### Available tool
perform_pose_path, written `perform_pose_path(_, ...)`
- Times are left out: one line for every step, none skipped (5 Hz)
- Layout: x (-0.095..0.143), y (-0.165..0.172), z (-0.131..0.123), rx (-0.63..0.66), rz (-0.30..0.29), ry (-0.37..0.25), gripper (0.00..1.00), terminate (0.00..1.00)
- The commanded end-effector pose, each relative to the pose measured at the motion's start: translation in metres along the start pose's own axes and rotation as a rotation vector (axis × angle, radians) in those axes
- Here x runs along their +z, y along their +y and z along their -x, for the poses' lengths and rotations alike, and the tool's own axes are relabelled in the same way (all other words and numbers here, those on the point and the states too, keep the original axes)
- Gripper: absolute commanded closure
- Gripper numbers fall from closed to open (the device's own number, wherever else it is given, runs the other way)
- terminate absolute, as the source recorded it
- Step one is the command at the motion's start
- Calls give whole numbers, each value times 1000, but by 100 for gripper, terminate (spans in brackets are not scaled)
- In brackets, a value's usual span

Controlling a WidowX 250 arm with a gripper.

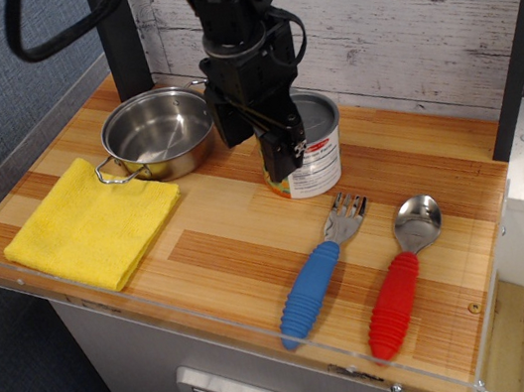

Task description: Move the can to above the blue fork

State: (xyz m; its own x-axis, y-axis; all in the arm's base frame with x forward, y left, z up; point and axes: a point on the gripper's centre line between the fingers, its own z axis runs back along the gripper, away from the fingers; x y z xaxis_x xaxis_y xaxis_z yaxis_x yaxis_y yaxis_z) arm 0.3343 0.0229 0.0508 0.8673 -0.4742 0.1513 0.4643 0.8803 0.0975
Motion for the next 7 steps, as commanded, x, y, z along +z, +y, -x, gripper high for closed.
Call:
perform_pose_path(14, -5, -29, -29, -27, -68, 0, 0)
perform_pose_path(14, -11, -40, -58, -12, -68, 0, 0)
perform_pose_path(15, -16, -50, -61, -12, -84, 0, 0)
perform_pose_path(20, -24, -59, -69, -10, -97, 0, 0)
perform_pose_path(27, -29, -64, -66, -39, -112, 0, 0)
perform_pose_path(40, -22, -49, -25, -71, -119, 0, 0)
perform_pose_path(50, -15, -36, 32, -89, -94, 0, 0)
